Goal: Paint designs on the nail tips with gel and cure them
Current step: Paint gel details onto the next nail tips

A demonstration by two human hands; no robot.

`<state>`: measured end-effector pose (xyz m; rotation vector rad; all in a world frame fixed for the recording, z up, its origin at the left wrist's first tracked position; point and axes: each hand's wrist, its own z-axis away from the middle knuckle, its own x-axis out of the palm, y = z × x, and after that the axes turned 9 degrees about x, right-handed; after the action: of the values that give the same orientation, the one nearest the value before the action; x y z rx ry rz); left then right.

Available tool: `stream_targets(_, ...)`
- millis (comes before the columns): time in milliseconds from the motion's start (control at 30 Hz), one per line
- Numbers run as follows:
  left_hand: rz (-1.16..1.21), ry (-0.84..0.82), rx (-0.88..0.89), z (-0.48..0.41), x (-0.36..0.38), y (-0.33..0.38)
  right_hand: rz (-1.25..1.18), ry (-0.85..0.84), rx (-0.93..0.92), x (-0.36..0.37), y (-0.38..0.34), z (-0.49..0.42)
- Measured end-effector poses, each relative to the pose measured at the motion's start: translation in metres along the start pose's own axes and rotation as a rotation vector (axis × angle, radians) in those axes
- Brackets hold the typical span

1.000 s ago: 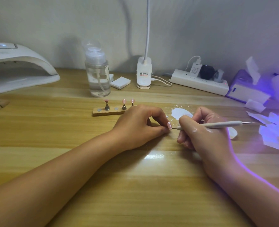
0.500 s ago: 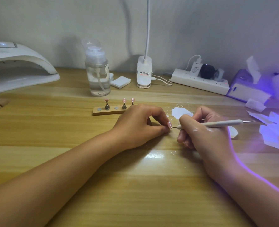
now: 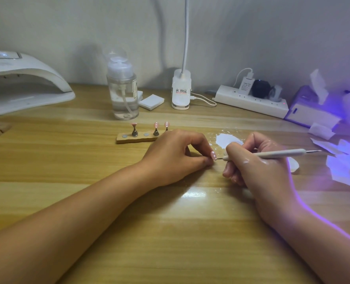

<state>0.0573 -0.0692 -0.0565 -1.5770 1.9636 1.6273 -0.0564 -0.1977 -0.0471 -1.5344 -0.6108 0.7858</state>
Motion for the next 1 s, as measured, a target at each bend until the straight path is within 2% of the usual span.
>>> stream_targets(833, 0.020, 0.009, 0.012, 0.0003, 0.0010, -0.0022, -0.035, -0.008, -0.015, -0.0005, -0.0003, 0.0002)
stream_targets(1000, 0.031, 0.009, 0.022, 0.0000, 0.0007, -0.0019, -0.091, 0.042, -0.019, -0.0015, -0.0003, -0.0008)
